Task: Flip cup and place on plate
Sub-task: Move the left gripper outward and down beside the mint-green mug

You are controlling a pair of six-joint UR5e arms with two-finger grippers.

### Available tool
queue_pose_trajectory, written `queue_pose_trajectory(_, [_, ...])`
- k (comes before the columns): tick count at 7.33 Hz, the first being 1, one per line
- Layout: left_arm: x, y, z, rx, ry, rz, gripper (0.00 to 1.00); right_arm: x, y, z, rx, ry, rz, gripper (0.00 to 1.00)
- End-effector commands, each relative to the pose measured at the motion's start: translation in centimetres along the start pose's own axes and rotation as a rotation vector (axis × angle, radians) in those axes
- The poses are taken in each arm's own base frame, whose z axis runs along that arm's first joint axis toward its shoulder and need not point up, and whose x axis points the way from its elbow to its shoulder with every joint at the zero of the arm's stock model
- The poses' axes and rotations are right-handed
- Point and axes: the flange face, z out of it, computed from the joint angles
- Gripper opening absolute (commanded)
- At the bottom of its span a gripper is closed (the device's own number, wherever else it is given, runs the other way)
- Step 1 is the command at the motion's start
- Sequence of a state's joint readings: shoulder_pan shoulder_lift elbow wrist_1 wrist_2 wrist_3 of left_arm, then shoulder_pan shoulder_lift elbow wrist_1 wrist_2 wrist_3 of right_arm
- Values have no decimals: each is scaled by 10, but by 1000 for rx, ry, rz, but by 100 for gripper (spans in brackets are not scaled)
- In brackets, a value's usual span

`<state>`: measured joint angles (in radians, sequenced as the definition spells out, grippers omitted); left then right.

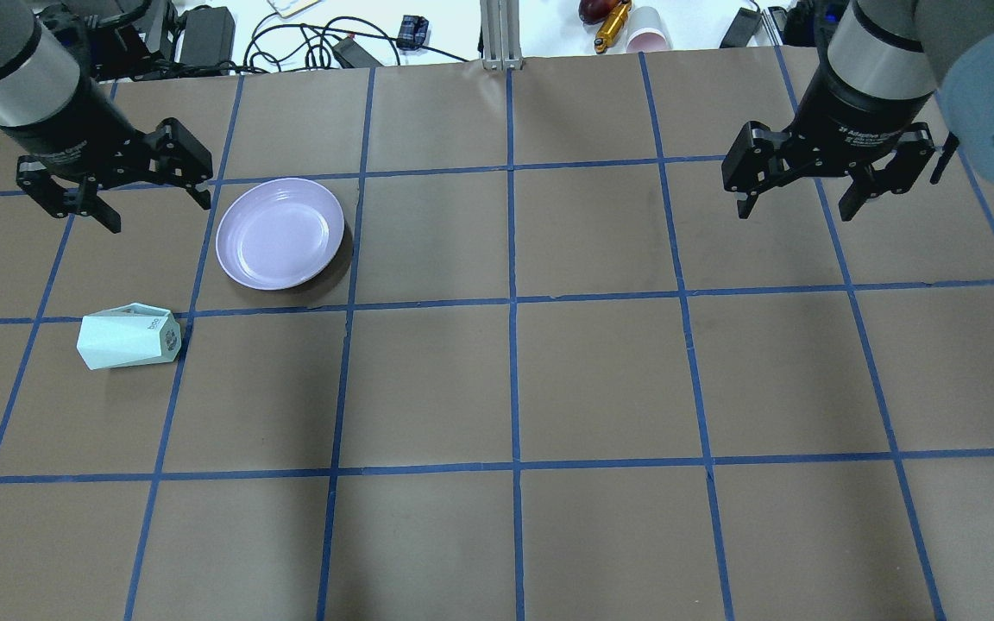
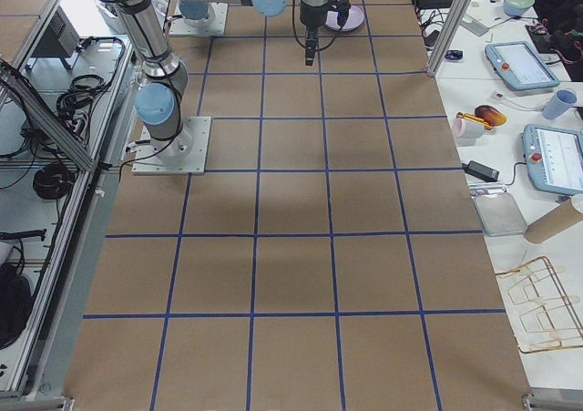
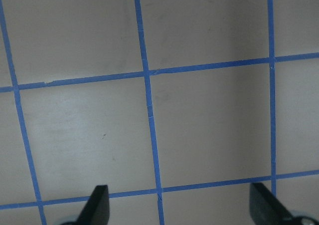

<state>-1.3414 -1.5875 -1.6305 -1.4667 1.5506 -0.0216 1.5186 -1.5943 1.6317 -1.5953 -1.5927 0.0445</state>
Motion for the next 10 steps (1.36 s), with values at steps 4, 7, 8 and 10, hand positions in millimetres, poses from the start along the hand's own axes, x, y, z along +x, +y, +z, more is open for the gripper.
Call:
queue_pose_trajectory(4, [-154,-38,18,-4,105,-14,100,0,0,0,1,1,0,100])
queue_pose_trajectory(7, [-236,-54,48,22,189,112,100,0,0,0,1,1,0,100])
queue_pose_trajectory(8, [-263,-56,64,14,208,153,100,0,0,0,1,1,0,100])
queue_pose_trajectory(10, [-289,-63,99,15,303,168,100,0,0,0,1,1,0,100])
